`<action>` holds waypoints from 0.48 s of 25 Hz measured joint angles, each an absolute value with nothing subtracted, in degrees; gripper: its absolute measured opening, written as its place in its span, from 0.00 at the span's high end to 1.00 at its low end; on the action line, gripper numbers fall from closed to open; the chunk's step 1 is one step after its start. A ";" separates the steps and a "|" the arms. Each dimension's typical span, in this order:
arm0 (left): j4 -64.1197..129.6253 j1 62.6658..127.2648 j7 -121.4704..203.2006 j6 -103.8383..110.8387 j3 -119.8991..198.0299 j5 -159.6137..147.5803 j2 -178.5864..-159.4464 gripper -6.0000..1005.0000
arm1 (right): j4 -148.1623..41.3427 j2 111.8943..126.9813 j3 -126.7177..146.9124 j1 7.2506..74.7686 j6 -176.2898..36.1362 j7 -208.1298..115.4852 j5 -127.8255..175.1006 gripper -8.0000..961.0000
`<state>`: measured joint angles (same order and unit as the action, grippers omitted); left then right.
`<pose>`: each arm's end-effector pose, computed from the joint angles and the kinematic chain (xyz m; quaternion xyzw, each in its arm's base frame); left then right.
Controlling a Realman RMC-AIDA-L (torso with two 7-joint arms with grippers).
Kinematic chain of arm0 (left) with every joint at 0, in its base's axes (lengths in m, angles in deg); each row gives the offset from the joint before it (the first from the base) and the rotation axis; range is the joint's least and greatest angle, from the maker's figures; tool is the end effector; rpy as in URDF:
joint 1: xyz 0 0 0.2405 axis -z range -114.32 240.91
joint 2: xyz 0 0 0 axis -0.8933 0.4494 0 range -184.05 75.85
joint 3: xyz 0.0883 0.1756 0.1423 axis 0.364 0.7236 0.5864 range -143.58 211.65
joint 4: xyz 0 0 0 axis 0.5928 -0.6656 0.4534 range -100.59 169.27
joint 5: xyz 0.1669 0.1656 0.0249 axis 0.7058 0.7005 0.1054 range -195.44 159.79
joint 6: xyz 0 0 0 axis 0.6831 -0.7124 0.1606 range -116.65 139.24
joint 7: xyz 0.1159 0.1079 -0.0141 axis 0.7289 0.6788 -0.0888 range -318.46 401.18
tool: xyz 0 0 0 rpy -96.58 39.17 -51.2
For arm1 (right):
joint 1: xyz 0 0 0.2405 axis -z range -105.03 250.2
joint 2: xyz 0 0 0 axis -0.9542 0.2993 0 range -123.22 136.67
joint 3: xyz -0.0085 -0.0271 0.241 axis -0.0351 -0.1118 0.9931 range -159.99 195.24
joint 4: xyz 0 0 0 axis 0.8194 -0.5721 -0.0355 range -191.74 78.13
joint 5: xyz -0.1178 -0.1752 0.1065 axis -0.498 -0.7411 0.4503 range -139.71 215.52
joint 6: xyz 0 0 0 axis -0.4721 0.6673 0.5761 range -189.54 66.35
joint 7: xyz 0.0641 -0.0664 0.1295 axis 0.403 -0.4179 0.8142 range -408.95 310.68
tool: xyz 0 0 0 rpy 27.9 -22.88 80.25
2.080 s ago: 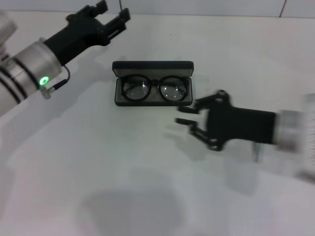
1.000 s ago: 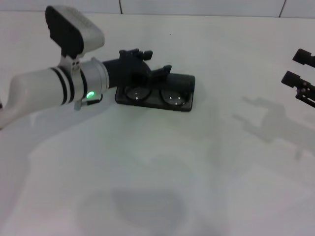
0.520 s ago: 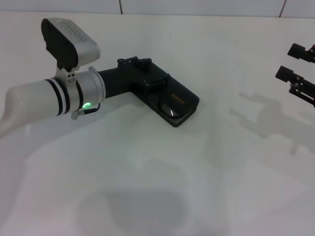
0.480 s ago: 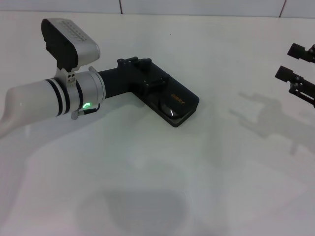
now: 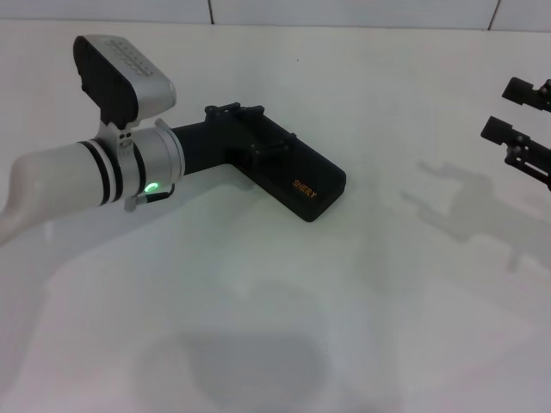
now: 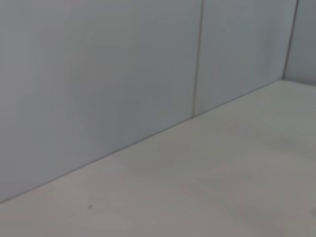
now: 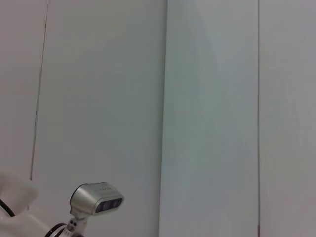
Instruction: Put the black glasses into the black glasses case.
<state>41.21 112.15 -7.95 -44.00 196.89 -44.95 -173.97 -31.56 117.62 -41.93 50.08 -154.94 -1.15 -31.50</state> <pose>-0.2535 0.4110 -0.0971 -0.9205 -0.2002 -0.1778 0.2845 0.2712 0.3314 0.0391 -0.8769 0.0434 0.3949 0.2704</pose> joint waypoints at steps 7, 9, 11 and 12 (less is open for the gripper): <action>42.97 109.97 -6.39 -67.09 196.92 -45.23 -172.61 0.29 | -29.15 117.62 -43.22 48.64 -156.24 3.96 -35.49 0.45; 44.29 108.81 -5.38 -77.70 196.95 -44.47 -171.63 0.29 | -27.75 117.74 -43.26 47.75 -156.61 6.46 -38.48 0.45; 44.90 107.53 -4.26 -85.82 196.95 -43.55 -170.50 0.29 | -26.95 118.09 -43.33 46.45 -157.99 7.77 -41.91 0.44; 44.98 106.63 -3.60 -89.38 196.97 -43.08 -170.02 0.29 | -26.82 118.19 -43.33 45.79 -159.11 7.94 -43.38 0.44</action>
<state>44.98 106.63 -3.60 -89.38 196.97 -43.08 -170.02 -26.82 118.19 -43.33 45.79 -159.11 7.94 -43.38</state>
